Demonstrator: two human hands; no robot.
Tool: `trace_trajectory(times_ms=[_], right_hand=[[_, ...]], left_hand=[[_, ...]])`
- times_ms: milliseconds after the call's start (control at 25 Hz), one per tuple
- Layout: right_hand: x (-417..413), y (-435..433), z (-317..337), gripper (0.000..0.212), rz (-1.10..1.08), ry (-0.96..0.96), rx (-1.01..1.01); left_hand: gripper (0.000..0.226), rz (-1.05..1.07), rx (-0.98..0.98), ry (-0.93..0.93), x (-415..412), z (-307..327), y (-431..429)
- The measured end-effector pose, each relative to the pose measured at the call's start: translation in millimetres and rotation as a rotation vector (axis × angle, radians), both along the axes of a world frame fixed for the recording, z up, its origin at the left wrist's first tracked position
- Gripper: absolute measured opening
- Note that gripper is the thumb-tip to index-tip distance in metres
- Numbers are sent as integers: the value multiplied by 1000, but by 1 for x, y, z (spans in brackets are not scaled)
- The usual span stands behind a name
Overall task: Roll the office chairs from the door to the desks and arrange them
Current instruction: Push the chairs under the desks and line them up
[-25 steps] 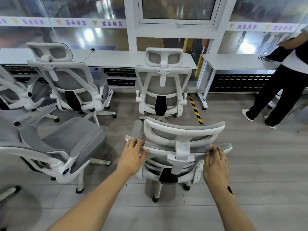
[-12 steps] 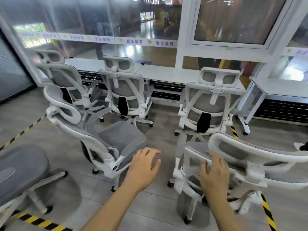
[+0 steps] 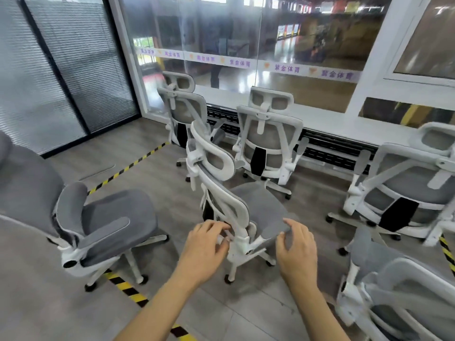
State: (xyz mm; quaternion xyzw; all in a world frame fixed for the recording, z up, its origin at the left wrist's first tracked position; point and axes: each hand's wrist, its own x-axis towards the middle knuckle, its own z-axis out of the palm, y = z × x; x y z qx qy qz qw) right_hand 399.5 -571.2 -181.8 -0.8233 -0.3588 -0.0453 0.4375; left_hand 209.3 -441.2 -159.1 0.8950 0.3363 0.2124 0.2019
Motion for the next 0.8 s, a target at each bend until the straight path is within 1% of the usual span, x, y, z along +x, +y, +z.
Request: trace_trajectory(times_ms=[200,240,320,400,480,600,640,720,800], right_hand=[[-18,100,-9,33,77,14,-44],[-18,122,-12,33,83,19,-49],[-16,168,-21,31,98,30,-44],[-13,211,-31,30,93,69,-34],[-8,249,-41,31,89,83,-38],[0,293,-53,32,80,21,-82],[1,302,-57,30,67,3,-101],[0,311,-66,32,37,-41,-140],[-1,316,-75,31,7,-84,-190]], left_hand=[[48,50,-41,36,-19,-12,88],[45,53,-43,48,-18,-13,109],[34,55,-51,81,-14,-15,154],[29,50,-47,115,-8,-15,199],[30,52,-53,150,1,-12,244],[45,26,-62,173,15,-12,302],[45,16,-67,170,19,-14,318],[39,-7,-94,150,29,-19,350],[42,-53,-92,120,44,-25,386]])
